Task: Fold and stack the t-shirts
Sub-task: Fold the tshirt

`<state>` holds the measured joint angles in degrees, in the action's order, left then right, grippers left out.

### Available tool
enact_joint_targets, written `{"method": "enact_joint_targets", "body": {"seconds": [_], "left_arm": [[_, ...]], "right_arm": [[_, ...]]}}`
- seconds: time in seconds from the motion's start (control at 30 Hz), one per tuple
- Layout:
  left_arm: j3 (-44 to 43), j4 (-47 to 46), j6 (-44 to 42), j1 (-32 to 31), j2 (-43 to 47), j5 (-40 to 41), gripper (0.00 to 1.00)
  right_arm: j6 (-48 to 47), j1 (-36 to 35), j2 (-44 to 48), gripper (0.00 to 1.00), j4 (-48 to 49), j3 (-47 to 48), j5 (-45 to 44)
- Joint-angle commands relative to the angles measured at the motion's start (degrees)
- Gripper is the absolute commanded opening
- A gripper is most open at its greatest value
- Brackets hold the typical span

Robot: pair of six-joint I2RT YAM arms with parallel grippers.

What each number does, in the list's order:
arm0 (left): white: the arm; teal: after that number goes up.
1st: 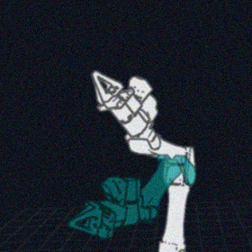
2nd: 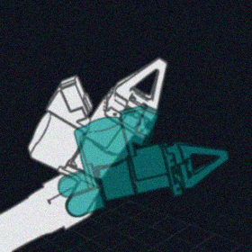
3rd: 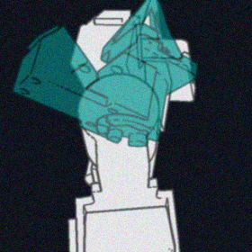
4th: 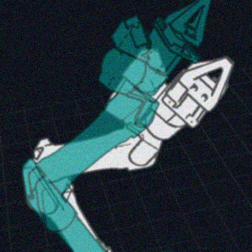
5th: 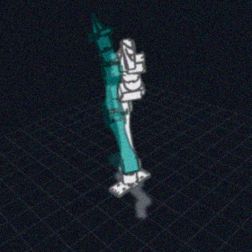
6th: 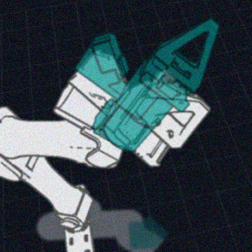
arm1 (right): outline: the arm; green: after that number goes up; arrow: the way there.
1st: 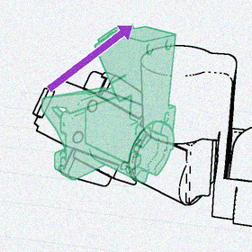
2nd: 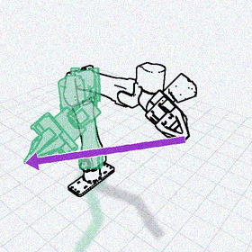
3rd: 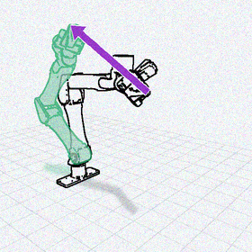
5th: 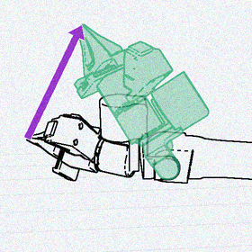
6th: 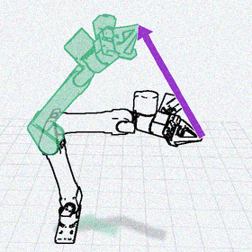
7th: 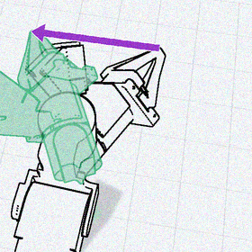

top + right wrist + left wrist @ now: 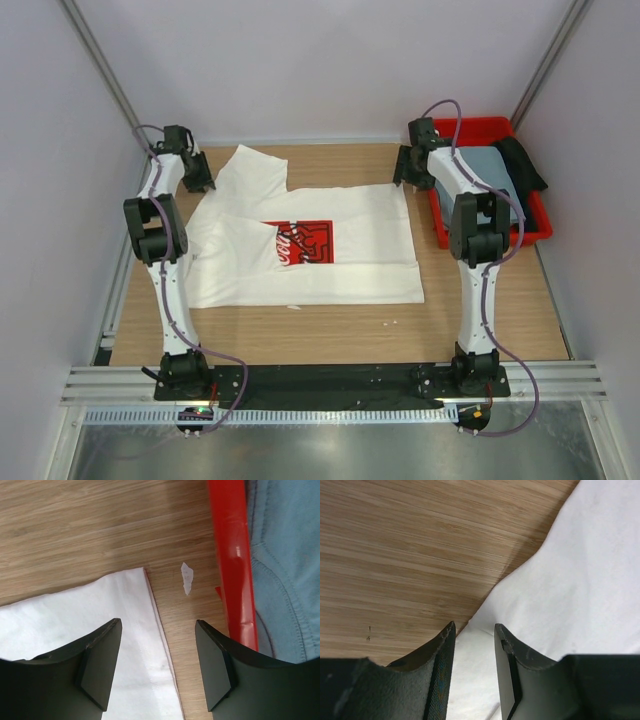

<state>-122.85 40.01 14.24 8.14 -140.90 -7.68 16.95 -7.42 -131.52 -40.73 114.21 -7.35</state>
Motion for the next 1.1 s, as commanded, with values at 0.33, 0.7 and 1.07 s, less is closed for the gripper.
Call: {"method": "enact_joint_targets", "body": {"seconds": [0.33,0.7,1.07], "left_arm": [[-3.89,2.35,-1.06,-0.14,-3.85,-4.80,0.27],[-4.59,2.97,-1.06,-0.14,-4.29,-4.01,0.22],[-4.95,2.62,0.26,-0.14,-4.91,-4.80,0.10]], "right_arm": [[-0.25,1.00,-5.41,0.67,1.62,6.02,2.26],[-1.39,1.00,-7.78,0.67,1.09,8.83,1.64],[-2.18,1.01,-11.47,0.64,0.92,12.09,1.82]]}}
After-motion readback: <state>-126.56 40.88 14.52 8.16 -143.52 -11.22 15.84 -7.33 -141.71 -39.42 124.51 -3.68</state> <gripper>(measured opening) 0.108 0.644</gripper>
